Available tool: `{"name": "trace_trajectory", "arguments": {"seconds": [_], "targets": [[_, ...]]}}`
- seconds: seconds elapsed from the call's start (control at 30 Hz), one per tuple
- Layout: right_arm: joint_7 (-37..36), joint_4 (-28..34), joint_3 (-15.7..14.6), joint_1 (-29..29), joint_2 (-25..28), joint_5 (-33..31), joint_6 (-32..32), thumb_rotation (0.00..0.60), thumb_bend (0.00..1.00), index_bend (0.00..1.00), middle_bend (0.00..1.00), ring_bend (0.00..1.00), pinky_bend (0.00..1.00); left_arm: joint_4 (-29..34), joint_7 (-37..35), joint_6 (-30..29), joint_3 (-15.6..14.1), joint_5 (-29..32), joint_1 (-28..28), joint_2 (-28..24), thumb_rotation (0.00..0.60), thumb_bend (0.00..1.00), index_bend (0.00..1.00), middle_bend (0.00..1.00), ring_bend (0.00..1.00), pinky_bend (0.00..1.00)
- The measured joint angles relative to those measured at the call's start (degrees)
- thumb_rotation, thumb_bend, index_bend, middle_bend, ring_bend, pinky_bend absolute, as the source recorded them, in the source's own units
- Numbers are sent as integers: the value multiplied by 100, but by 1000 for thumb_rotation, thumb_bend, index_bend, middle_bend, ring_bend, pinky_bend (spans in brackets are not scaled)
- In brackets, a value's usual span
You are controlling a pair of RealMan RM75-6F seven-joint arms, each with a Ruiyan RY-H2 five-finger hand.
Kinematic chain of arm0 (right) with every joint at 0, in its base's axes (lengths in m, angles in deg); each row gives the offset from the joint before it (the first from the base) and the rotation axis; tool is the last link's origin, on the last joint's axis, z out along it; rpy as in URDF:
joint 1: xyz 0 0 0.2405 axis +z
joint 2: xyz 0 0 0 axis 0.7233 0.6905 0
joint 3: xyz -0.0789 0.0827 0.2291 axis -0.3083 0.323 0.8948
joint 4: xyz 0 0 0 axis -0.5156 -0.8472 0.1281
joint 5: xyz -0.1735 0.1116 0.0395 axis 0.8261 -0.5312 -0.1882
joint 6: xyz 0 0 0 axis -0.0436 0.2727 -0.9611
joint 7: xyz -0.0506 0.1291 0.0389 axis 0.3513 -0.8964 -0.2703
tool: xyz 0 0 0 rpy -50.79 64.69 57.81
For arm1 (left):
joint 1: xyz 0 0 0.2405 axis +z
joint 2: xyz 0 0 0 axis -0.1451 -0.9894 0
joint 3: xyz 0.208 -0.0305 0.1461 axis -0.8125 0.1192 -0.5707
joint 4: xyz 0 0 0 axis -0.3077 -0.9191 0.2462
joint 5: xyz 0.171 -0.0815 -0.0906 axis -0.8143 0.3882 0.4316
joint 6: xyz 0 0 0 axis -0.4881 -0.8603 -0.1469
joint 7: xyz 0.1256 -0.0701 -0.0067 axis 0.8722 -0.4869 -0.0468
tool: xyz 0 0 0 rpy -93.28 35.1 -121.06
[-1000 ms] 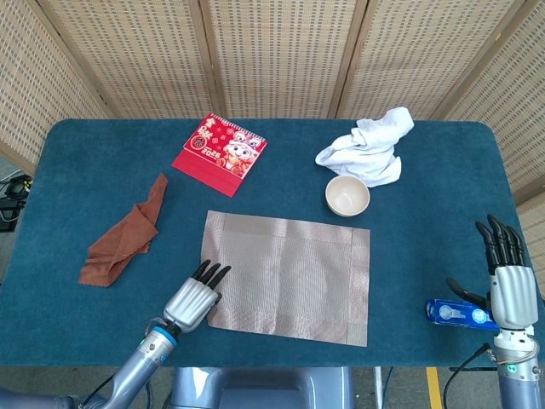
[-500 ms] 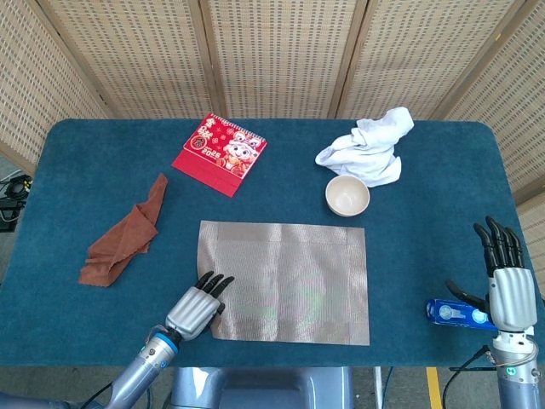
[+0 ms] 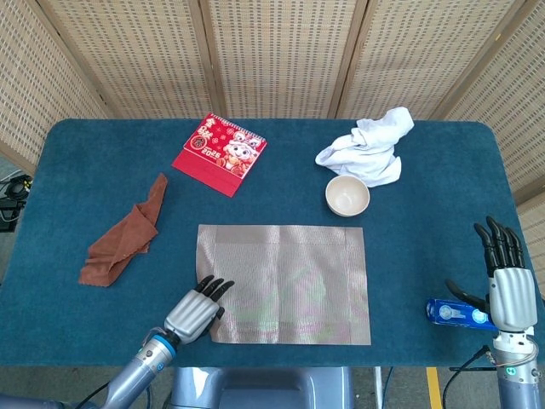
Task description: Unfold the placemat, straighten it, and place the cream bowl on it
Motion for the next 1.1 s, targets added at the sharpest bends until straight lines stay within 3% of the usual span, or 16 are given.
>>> {"name": "trace_trajectory", "arguments": {"seconds": [0.17,0.37,0.53,0.83,1.1], "targets": [[7,-2,2,-1,-2,-1,1,600,244,104,0,0,0,-1,-34,-8,-47,-59,3,-47,600,590,660,0,0,0],[21,-4,-2,0,-10,7,4,600,244,105,0,0,0,14,-232,-23,-93,-198,29,-187,600,484,244,0,0,0],[44,-11,-7,4,-23,16,0,600,244,104,0,0,0,-35,-394,-153,-94,-408,78,-333,600,365,18,0,0,0],[117,-38,-27,16,-47,29,-29,600,244,105,0,0,0,14,-870,-452,-76,-883,224,-514,600,103,0,0,0,0],[187,-52,-48,33,-66,33,-81,600,244,104,0,0,0,188,-1356,-1265,-128,-1720,573,-942,600,93,0,0,0,0]]}}
